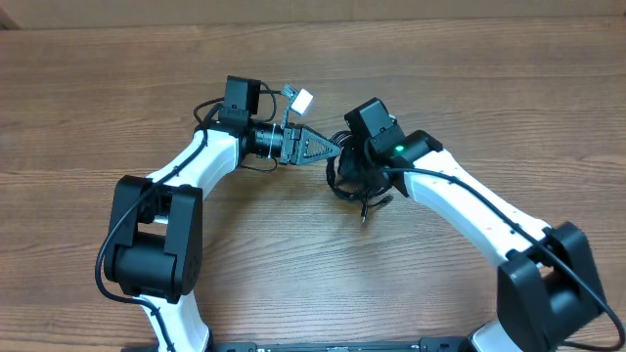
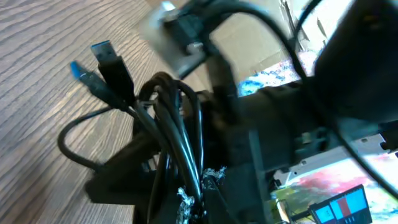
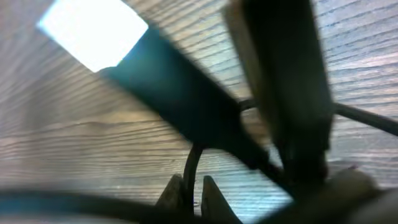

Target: Untangle cables

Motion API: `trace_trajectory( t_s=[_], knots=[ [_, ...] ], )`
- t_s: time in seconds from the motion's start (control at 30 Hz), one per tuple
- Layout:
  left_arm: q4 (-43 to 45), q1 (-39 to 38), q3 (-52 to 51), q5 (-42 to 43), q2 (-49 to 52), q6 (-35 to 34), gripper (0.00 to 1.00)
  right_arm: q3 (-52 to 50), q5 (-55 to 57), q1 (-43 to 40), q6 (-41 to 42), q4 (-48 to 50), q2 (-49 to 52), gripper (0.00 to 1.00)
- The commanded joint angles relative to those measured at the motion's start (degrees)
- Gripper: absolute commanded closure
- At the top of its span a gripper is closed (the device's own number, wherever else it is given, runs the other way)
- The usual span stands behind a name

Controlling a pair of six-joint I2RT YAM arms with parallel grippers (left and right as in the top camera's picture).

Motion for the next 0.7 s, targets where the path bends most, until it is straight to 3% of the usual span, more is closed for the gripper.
trace_trajectory(
  t_s=[0.0, 0.13, 0.2, 0.33, 0.43, 0.6, 0.67],
  knots=[
    [0.22, -0.35, 0.13, 4.37, 0.59, 1.51, 0.96, 0.81, 1.99, -0.22, -0.28, 0.44, 0.35, 0.91],
    [0.17, -0.35, 0.13, 2.4, 0.59, 1.49, 0.96, 2.05, -5.99, -0.57, -7.19, 0.28, -2.19, 0.85],
    [0.17, -0.35, 0.13, 1.62, 0.59, 1.46, 0.96, 3.02, -8.2, -0.66, -9.77, -0.76, -4.28, 0.78],
    [0.17, -0.35, 0.13, 1.64, 0.59, 1.46, 0.96, 4.26, -8.11, -0.66, -12.48, -5.92, -9.14, 0.44],
    [0.17, -0.35, 0.13, 1.62, 0.59, 1.46, 0.96, 4.26, -8.11, -0.76, -12.48, -9.66, -11.26, 0.37],
    [0.17, -0.35, 0.13, 0.9, 0.59, 0.61, 0.96, 4.09, -8.13, -0.74, -13.0, -16.98, -11.87, 0.35],
    [0.17, -0.35, 0.13, -3.85, 0.59, -5.09, 0.96, 3.3, -8.11, -0.74, -15.58, -20.37, -11.76, 0.35]
  ],
)
